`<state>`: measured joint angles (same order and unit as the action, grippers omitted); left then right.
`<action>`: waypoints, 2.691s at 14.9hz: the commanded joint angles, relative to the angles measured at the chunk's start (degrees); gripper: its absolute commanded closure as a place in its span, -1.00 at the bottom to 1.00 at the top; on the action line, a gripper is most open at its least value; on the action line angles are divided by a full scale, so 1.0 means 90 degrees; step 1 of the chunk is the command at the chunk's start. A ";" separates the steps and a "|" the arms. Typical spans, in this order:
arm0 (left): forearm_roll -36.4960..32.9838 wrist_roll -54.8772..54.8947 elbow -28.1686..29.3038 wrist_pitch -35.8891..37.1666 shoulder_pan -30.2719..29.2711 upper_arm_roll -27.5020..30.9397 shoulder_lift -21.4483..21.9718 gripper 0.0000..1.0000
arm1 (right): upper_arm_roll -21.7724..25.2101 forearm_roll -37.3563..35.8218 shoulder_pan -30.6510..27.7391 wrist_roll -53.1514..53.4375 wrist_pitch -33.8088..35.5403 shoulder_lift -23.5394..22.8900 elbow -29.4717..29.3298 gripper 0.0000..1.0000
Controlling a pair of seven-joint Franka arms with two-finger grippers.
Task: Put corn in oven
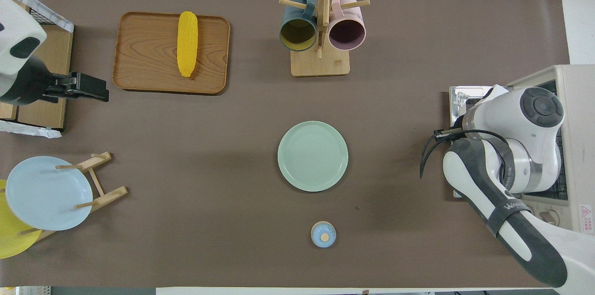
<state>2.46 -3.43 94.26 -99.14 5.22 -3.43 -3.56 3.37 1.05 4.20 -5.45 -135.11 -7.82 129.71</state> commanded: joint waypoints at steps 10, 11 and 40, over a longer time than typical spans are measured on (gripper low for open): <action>0.0098 0.0029 -0.2785 -0.0684 0.0727 0.0078 -0.3596 -1.00 | 0.0075 0.0284 0.0325 0.0614 0.0890 0.0097 -0.0730 1.00; 0.0098 0.0029 -0.2952 -0.0704 0.0728 0.0079 -0.3754 -1.00 | 0.0065 0.0284 0.0325 0.0615 0.1143 0.0155 -0.0866 1.00; 0.0030 -0.0010 -0.3227 -0.2950 0.0885 0.0459 -0.5161 0.99 | 0.0114 -0.0361 0.0159 0.0527 0.6096 0.1045 -0.4090 -1.00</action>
<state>2.65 -3.45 64.08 -124.40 12.50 -0.49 -50.24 4.81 -1.88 6.06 -0.47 -80.55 1.13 92.95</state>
